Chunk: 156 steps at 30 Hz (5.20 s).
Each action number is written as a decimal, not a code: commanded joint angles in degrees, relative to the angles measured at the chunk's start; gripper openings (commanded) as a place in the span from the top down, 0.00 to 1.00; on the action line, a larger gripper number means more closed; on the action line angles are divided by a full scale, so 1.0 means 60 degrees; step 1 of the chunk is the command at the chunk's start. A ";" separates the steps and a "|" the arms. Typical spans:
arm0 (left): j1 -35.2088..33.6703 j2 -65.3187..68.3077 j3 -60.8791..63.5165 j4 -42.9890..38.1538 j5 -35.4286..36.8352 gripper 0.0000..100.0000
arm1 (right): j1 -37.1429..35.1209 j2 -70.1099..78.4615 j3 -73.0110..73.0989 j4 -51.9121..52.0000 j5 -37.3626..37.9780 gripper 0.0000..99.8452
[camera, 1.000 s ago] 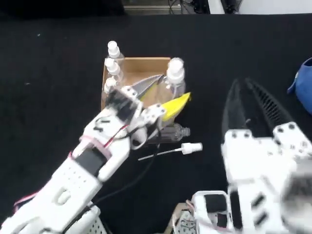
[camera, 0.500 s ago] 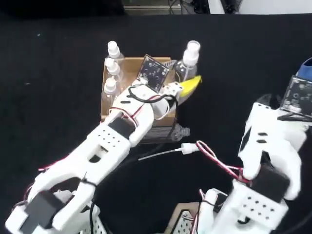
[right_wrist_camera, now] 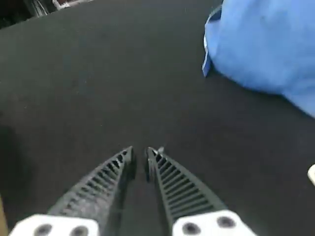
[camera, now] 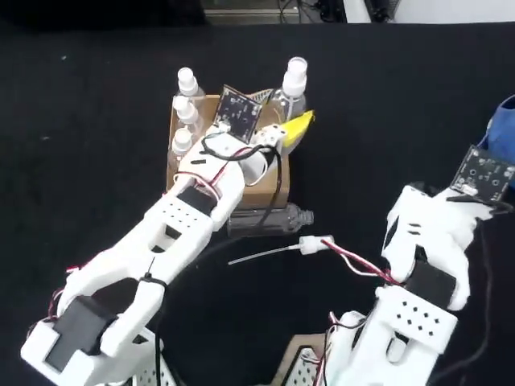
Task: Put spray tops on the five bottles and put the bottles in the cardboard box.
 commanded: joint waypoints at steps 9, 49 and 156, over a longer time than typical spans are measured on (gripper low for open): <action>-0.0418 0.0454 0.0564 -0.2432 0.0088 0.97 | -0.1128 -0.0256 0.1678 -0.1714 -0.0747 0.99; -0.0081 0.2725 0.1443 -0.7560 0.0073 0.97 | -0.1114 -0.0256 0.2308 -0.2330 -0.0689 0.99; -0.0828 0.3106 0.2821 -0.6242 0.1949 0.70 | -0.1114 -0.0256 0.2425 -0.2359 -0.0674 0.99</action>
